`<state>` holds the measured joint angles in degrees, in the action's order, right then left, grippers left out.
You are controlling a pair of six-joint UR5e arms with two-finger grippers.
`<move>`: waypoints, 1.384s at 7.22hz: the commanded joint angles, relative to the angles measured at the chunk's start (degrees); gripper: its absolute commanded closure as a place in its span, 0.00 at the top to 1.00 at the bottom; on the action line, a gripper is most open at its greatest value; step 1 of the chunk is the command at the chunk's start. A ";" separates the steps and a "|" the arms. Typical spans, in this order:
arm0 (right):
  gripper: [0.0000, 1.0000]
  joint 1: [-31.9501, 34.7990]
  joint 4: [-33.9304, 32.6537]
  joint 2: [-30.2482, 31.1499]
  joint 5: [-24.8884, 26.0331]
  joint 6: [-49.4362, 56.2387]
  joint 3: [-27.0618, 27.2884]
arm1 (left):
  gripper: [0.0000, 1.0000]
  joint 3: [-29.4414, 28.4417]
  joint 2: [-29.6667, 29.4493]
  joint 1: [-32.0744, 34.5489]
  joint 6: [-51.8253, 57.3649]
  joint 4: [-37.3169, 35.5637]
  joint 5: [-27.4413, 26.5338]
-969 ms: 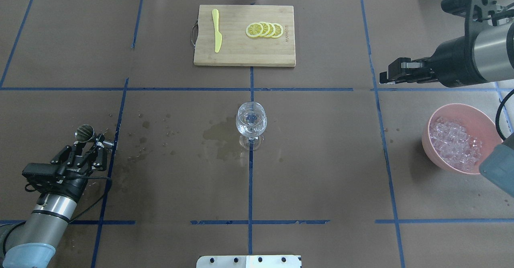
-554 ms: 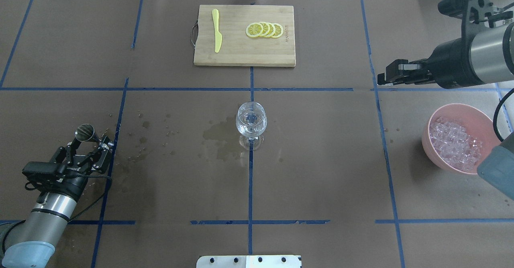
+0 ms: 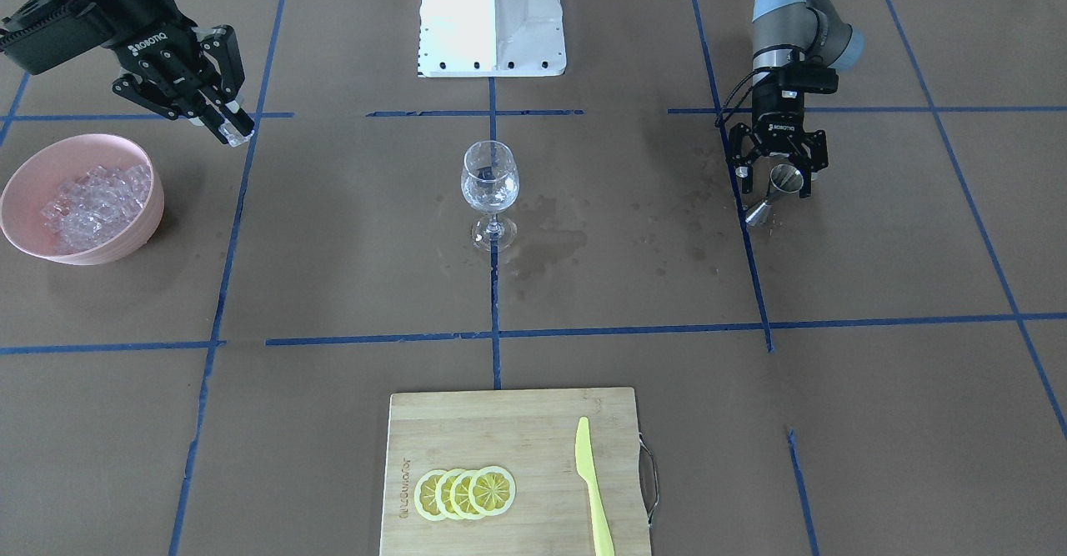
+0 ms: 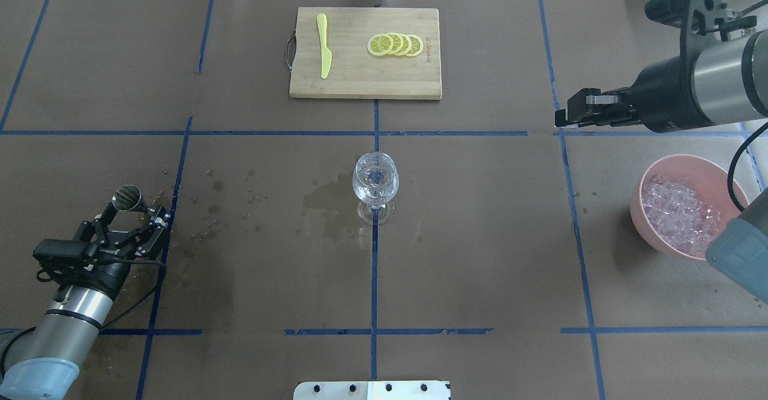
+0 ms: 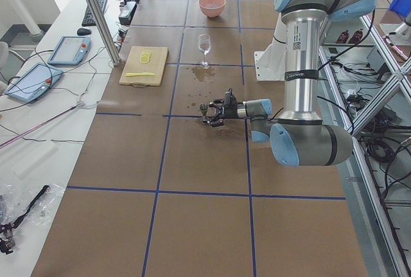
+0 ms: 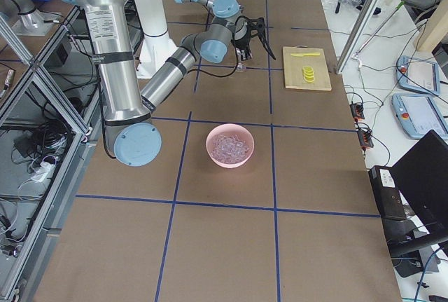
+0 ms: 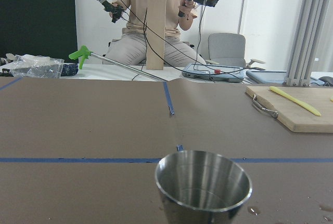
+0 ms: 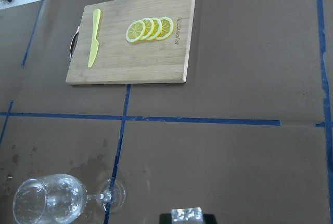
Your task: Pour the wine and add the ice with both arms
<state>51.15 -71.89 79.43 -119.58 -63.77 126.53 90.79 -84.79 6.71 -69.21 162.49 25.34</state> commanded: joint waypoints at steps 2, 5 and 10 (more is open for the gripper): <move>0.00 -0.43 -0.09 -1.21 0.05 -0.03 -0.06 | 1.00 1.93 1.38 -0.12 0.13 -0.42 4.52; 0.00 -2.27 -0.44 -7.25 -0.04 -4.84 -1.99 | 1.00 9.81 9.00 -0.29 0.04 -0.51 13.38; 0.00 -7.45 -7.65 -18.94 1.01 -8.81 -5.58 | 1.00 24.07 22.21 -0.47 -0.31 -0.42 37.45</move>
<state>44.88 -79.13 63.10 -118.69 -71.23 122.89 111.82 -64.81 6.25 -69.37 162.10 56.76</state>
